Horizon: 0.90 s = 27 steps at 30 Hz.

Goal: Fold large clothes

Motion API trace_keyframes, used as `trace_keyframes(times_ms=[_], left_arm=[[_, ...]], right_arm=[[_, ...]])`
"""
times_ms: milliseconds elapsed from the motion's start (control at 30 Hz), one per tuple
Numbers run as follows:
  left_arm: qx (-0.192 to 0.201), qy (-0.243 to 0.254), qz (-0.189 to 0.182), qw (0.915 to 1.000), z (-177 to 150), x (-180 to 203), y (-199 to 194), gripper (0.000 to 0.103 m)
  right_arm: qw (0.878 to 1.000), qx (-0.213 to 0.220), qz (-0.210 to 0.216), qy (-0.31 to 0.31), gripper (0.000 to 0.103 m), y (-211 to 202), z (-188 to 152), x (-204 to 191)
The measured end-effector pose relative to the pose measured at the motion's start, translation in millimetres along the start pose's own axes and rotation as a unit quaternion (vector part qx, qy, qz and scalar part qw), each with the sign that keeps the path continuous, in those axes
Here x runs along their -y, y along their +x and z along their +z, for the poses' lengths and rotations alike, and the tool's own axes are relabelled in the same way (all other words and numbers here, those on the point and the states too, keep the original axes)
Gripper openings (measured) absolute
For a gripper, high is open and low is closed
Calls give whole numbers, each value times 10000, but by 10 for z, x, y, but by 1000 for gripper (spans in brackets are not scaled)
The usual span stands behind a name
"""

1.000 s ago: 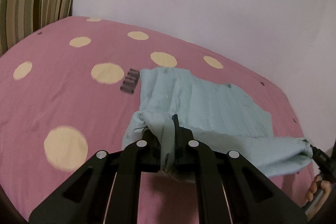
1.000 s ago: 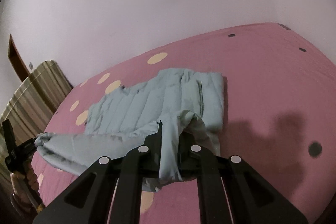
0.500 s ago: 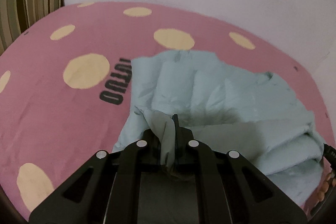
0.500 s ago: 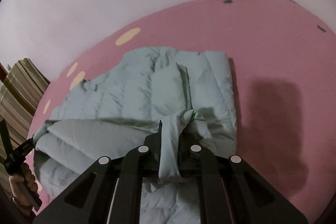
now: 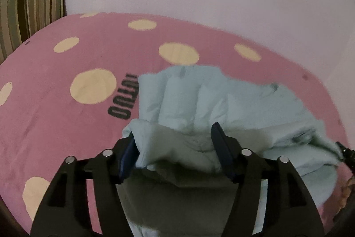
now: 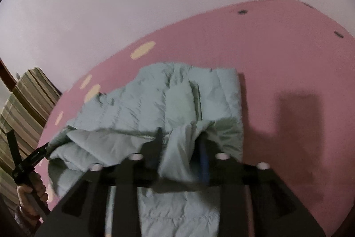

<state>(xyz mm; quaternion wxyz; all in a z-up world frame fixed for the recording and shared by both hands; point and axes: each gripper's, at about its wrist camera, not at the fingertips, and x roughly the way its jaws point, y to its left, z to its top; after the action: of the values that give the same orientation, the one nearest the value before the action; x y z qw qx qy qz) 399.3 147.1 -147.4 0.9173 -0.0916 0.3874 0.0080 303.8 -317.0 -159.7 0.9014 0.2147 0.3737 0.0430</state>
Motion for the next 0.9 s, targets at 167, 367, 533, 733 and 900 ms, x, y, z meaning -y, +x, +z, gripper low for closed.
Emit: trace_keyframes(times_ms=[167, 367, 533, 733, 900], left_arm=[[354, 174, 137, 9991, 26, -40, -305, 72], [254, -12, 222, 9994, -93, -308, -355, 73], [-71, -65, 58, 9999, -90, -400, -114, 73], [-472, 97, -72, 9988, -13, -387, 322, 73], [-788, 306, -63, 9964, -26, -347, 611, 43]], right_arm=[[9996, 242, -105, -70, 61, -298, 33, 38], [9995, 170, -163, -198, 61, -369, -45, 77], [9988, 101, -190, -440, 61, -193, 10, -23], [9971, -107, -297, -698, 61, 256, 189, -102], [9951, -474, -412, -766, 52, 589, 191, -99]])
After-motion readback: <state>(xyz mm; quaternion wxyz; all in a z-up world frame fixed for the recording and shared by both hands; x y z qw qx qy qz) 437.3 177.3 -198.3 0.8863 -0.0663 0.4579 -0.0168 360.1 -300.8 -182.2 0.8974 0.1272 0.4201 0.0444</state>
